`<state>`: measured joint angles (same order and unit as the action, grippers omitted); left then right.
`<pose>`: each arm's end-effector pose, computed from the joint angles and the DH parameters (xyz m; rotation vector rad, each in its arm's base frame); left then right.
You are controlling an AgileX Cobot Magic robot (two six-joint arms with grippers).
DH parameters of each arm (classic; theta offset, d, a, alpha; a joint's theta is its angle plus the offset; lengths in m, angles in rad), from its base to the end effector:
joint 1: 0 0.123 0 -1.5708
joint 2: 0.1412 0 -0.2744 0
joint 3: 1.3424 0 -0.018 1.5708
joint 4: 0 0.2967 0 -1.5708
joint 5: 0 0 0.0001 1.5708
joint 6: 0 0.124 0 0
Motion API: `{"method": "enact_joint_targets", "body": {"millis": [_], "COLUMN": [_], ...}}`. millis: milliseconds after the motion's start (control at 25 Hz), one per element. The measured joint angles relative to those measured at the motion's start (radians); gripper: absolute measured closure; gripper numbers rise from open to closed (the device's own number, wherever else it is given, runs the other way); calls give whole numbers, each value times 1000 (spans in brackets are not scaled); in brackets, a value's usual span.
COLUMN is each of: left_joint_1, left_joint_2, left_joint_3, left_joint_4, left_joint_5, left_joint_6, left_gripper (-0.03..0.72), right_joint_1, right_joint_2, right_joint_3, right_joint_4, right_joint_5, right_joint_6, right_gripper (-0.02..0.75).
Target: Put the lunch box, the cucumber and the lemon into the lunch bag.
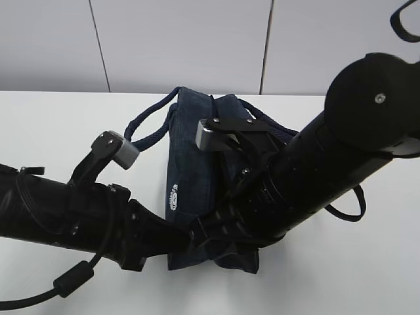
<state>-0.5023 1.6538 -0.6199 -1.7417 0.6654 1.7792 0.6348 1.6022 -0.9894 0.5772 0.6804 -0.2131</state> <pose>0.2411 -0.2186 0.0888 0.8938 2.2287 -1.0197 0.2673 0.2498 0.1551 -0.6385 2.7260 0.7222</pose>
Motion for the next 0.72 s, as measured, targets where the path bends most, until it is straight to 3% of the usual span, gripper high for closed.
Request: {"method": "enact_joint_targets", "body": {"millis": [720], "left_joint_1": [0], "left_joint_2": [-3], "left_joint_3": [-10], "left_joint_4": [-60], "left_joint_5": [-7], "left_joint_6": [2], "left_gripper": [691], "right_joint_1": [-3], "right_joint_2": [15], "right_joint_3": [-159], "right_joint_4": [-53], "right_joint_5": [181], "right_joint_6": [34], "right_gripper": [738]}}
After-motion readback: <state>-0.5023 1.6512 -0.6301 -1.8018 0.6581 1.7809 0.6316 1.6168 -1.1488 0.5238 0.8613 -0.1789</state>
